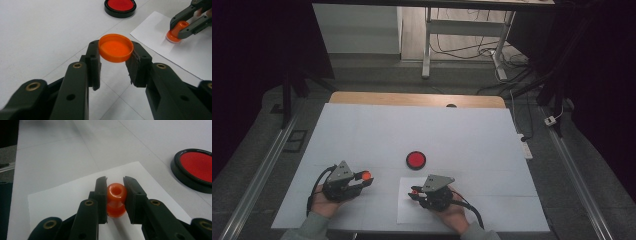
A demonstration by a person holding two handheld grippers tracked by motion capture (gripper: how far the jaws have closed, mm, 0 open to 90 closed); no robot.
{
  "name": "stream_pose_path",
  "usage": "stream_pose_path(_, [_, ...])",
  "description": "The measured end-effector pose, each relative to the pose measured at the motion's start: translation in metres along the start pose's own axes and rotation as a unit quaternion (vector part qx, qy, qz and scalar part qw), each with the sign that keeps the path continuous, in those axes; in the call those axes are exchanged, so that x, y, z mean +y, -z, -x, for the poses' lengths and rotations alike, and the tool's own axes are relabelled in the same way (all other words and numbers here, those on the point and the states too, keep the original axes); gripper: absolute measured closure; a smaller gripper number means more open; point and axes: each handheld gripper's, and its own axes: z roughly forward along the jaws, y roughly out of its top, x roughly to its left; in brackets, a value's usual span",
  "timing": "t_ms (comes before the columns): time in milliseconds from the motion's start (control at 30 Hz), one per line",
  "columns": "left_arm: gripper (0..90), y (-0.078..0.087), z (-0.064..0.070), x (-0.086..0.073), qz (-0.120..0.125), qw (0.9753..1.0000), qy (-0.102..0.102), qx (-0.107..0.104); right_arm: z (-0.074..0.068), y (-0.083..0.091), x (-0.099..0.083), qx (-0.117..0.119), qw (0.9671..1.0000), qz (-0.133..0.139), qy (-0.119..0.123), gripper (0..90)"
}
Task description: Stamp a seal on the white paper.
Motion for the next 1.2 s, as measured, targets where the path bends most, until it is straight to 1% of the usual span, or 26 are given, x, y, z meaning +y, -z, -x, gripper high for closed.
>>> stream_pose_path(67, [64.6, -0.0001, -0.0001, -0.0001, -0.001, 1.0, 0.0, 0.0, 0.0008, -0.0001, 0.0001, 0.002, 1.0, 0.0, -0.005, 72.6])
stream_pose_path(367, [64.6, 0.0002, 0.0001, -0.0002, 0.0, 1.0, 0.0, 0.001, 0.0011, -0.0002, 0.0004, 0.003, 0.9999, -0.001, -0.01, 72.7])
stream_pose_path(1200, [64.7, 0.0012, -0.001, -0.0002, 0.002, 1.0, 0.001, 0.001, 0.0012, -0.0002, 0.0001, 0.003, 1.0, -0.001, -0.008, 72.7])
